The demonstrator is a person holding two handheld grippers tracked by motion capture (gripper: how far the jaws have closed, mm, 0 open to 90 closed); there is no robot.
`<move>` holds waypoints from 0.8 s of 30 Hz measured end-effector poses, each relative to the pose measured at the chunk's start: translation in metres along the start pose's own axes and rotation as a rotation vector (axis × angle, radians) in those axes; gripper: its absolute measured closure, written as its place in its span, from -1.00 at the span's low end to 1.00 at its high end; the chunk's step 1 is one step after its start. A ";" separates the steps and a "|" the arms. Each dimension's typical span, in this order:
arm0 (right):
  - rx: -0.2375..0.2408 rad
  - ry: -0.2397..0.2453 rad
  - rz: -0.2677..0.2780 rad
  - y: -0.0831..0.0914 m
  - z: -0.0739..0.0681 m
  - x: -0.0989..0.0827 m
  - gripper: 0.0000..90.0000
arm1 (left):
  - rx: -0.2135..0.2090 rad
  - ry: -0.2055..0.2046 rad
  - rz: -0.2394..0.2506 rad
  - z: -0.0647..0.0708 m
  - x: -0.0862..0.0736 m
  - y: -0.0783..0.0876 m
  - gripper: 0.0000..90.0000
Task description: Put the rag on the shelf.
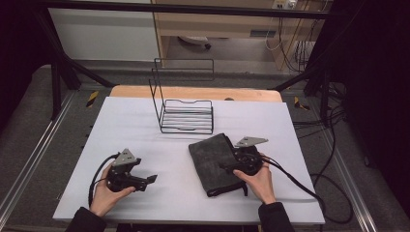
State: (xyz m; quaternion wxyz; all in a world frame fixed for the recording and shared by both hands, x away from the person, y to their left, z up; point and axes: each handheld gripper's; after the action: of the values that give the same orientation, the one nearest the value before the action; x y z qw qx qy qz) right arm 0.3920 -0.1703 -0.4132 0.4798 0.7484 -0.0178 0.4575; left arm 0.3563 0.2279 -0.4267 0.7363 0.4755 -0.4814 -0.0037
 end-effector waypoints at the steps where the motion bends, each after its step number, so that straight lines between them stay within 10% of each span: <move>1: -0.006 -0.006 -0.015 0.006 0.005 -0.010 -0.19 | -0.002 -0.005 -0.008 0.007 0.004 -0.003 -0.80; 9: -0.011 -0.055 -0.062 0.016 0.017 -0.041 0.55 | -0.020 -0.011 -0.027 0.026 0.017 -0.015 -0.78; 18: -0.052 -0.055 -0.063 0.012 0.018 -0.046 0.49 | -0.042 -0.004 -0.033 0.043 0.032 -0.028 -0.76; 24: -0.007 -0.063 -0.075 0.013 0.019 -0.047 0.87 | -0.054 0.004 -0.027 0.055 0.042 -0.033 -0.67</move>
State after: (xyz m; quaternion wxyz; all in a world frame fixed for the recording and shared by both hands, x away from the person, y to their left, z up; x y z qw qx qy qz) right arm 0.3707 -0.2105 -0.4395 0.4982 0.7611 -0.0064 0.4152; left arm 0.3547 0.1523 -0.4158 0.7498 0.4620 -0.4730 -0.0258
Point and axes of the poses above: each handheld gripper's, and its own axes: y roughly backward along the jaws, x roughly out of its top, z roughly to its right, and after that the axes turned 5 degrees about -z, right-handed
